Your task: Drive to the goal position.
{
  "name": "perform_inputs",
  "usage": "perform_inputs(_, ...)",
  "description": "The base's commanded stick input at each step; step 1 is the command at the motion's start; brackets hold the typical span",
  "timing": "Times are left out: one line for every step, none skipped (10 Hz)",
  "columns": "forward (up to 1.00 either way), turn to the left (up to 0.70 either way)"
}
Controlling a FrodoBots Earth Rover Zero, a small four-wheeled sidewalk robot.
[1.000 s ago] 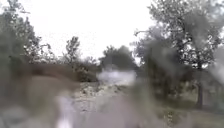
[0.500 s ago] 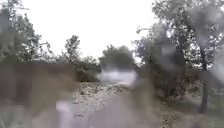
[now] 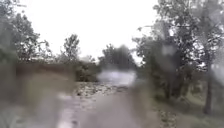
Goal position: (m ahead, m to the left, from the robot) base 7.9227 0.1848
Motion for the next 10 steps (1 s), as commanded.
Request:
perform_inputs(0.45, 0.27)
perform_inputs(0.45, 0.27)
perform_inputs(0.45, 0.27)
perform_inputs(0.45, 0.27)
perform_inputs(0.45, 0.27)
perform_inputs(0.45, 0.27)
perform_inputs(0.45, 0.27)
perform_inputs(0.45, 0.27)
perform_inputs(0.45, 0.27)
perform_inputs(0.45, 0.27)
